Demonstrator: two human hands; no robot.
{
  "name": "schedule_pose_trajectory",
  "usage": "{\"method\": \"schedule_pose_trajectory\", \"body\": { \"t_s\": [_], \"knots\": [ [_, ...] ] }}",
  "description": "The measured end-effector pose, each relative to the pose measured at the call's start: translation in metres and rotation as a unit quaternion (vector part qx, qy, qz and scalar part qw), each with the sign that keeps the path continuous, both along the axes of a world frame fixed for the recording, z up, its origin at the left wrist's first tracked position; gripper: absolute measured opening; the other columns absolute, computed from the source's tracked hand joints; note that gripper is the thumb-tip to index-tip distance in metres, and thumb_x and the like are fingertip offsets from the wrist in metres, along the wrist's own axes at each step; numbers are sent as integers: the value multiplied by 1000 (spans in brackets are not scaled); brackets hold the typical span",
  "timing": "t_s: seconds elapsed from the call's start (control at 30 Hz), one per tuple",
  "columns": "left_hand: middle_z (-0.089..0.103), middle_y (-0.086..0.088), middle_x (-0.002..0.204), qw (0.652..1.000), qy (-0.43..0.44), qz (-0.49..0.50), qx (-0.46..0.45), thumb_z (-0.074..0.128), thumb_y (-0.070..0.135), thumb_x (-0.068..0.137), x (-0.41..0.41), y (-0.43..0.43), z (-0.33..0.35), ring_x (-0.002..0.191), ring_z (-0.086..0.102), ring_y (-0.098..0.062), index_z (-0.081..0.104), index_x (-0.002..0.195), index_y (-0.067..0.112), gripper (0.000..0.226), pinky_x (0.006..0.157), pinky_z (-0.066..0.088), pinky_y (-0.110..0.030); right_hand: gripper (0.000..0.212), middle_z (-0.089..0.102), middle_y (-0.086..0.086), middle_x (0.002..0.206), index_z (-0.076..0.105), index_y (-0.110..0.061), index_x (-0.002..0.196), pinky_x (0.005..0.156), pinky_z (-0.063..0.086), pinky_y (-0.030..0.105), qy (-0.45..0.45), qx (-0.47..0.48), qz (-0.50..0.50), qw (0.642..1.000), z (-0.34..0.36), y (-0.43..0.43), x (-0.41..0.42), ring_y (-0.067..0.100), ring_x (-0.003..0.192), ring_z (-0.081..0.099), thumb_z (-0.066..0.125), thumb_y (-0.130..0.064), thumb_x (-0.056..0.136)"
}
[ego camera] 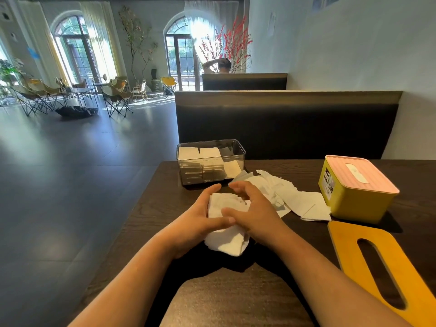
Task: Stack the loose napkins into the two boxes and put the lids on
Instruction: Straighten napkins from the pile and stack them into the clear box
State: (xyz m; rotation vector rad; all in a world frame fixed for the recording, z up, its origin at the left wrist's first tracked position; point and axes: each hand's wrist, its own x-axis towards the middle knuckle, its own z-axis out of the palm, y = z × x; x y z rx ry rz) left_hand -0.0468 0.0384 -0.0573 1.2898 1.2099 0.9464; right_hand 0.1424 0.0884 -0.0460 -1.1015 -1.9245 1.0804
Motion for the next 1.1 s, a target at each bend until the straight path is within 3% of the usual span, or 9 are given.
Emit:
{"method": "schedule_pose_trajectory", "body": {
  "t_s": [0.07, 0.13, 0.2, 0.3, 0.47, 0.6, 0.73, 0.9, 1.1],
  "knots": [
    [57, 0, 144, 1000, 19, -18, -3, 88, 18, 81, -2, -1, 2, 118, 71, -29, 21, 146, 72, 108, 101, 58, -51, 63, 49, -24, 127, 45, -52, 140, 87, 50, 19, 31, -61, 36, 997, 2, 2, 5, -1, 113, 53, 78, -28, 91],
    [52, 4, 147, 998, 67, -19, 3, 86, 15, 82, -3, -3, 7, 121, 67, -28, 15, 143, 77, 112, 102, 58, -50, 66, 50, -26, 129, 46, -51, 141, 95, 52, 24, 36, -86, 63, 994, 1, 5, 10, 3, 121, 52, 79, -25, 90],
    [43, 11, 150, 991, 132, -13, 15, 85, 16, 85, -2, -5, 11, 128, 59, -23, 8, 145, 75, 115, 108, 54, -48, 64, 54, -22, 135, 50, -49, 137, 100, 57, 31, 27, -96, 92, 991, 1, 4, 12, 8, 127, 54, 79, -20, 88],
    [45, 12, 147, 985, 169, 18, 42, 85, 16, 84, -6, -5, 10, 124, 59, -19, 8, 150, 68, 114, 108, 55, -48, 57, 64, -8, 127, 58, -42, 130, 90, 63, 36, 49, -90, 93, 990, -2, 3, 12, 16, 113, 67, 76, -8, 88],
    [56, 18, 134, 980, 177, 48, 81, 84, 18, 85, -9, -3, 14, 119, 62, -14, 34, 134, 66, 85, 102, 59, -44, 67, 57, -8, 129, 50, -40, 140, 83, 63, 27, 39, -61, 72, 995, 0, 4, 13, 14, 112, 64, 80, -12, 87],
    [48, 15, 149, 977, 204, -7, 61, 82, 20, 87, -3, -7, 13, 125, 60, -14, 21, 144, 72, 99, 104, 57, -41, 88, 52, -18, 137, 36, -50, 149, 91, 60, 27, 29, -97, 104, 989, -1, 4, 13, 12, 123, 59, 85, -20, 82],
    [35, 15, 153, 974, 221, -28, 41, 79, 14, 88, 1, -9, 17, 125, 57, -17, 6, 147, 75, 112, 108, 55, -44, 74, 55, -21, 132, 47, -48, 141, 99, 58, 33, 9, -83, 108, 991, -1, 4, 12, 11, 124, 57, 80, -15, 84],
    [42, 6, 154, 977, 203, 5, 56, 83, 14, 84, 1, -9, 17, 125, 62, -24, 11, 143, 79, 113, 102, 59, -48, 58, 64, -7, 125, 60, -43, 128, 91, 63, 34, 54, -95, 101, 989, 1, 2, 12, 13, 111, 68, 80, -9, 85],
    [46, 14, 150, 981, 168, -4, 96, 83, 12, 85, -2, -11, 20, 129, 59, -17, 15, 145, 77, 112, 108, 55, -41, 81, 55, -7, 137, 42, -47, 142, 99, 60, 36, 50, -141, 111, 982, 0, 2, 12, 18, 121, 62, 89, -25, 79]
  ]
}}
